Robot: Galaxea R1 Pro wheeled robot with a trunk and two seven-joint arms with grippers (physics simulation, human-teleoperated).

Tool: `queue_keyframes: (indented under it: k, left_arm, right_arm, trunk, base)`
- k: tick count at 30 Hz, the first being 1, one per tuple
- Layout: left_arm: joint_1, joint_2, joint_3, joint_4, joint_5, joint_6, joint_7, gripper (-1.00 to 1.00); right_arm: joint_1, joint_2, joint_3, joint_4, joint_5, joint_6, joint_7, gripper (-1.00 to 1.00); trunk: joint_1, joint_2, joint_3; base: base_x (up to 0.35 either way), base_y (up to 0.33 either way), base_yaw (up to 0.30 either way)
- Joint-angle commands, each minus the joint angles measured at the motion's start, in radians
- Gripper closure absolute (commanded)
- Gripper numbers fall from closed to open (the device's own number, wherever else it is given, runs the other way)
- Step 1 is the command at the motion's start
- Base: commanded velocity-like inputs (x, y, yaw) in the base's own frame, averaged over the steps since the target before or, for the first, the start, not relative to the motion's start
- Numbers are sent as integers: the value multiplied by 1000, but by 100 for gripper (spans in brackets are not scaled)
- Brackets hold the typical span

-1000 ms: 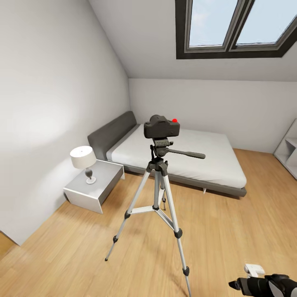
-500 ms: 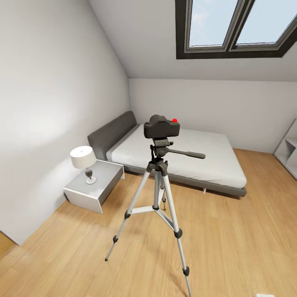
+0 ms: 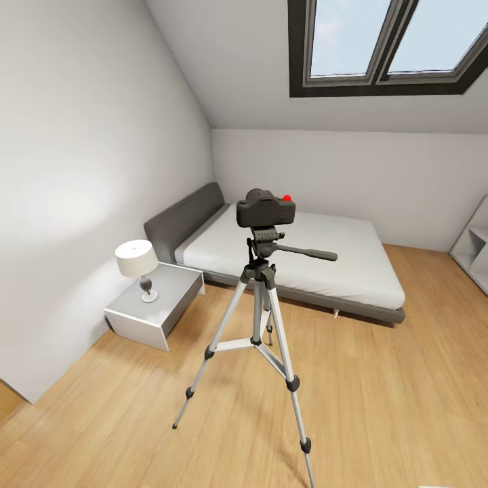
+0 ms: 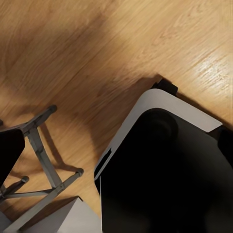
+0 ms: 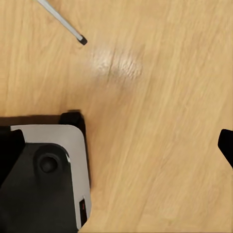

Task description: Attach the digital camera to the camera tripod in the bedroom.

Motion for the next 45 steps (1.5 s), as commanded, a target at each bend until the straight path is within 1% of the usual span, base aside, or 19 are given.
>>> queue_keyframes:
  k: [1,2,3,5,6,11,22,45]
  left_arm:
    - [-1,-2,-8,0,4,5,3,-100]
    - [-1,-15,-8,0,4,4,3,-100]
    - [-1,-19,-8,0,4,4,3,-100]
    - [-1,-19,-8,0,4,4,3,-100]
    - [-1,-19,-8,0,4,4,3,-100]
    - [8,-19,-8,0,3,4,3,-100]
    - [23,-19,-8,0,4,-27,3,-100]
    - [24,-18,-8,-2,1,-29,3,-100]
  right_arm:
    - [-1,4,-9,2,10,0,0,-100]
    - [45,28,-9,1,8,-8,-52,-100]
    - [96,78,-10,1,8,-29,-150,-100]
    - [102,94,-10,1,8,-39,-178,-100]
    - [119,128,-10,1,9,-57,-224,-100]
    - [144,148,-10,1,10,-65,-243,-100]
    - [156,156,-10,2,10,-66,-247,-100]
    - [156,157,-10,2,9,-64,-240,-100]
  trunk:
    - [1,-2,-2]
    - [1,-2,-2]
    - [1,-2,-1]
    - [1,-2,2]
    - [1,-2,3]
    - [1,-2,11]
    - [1,-2,28]
    - [1,-2,65]
  base:
    - [0,0,0]
    - [0,0,0]
    - [0,0,0]
    - [0,0,0]
    - [0,0,0]
    - [0,0,0]
    - [0,0,0]
    - [0,0,0]
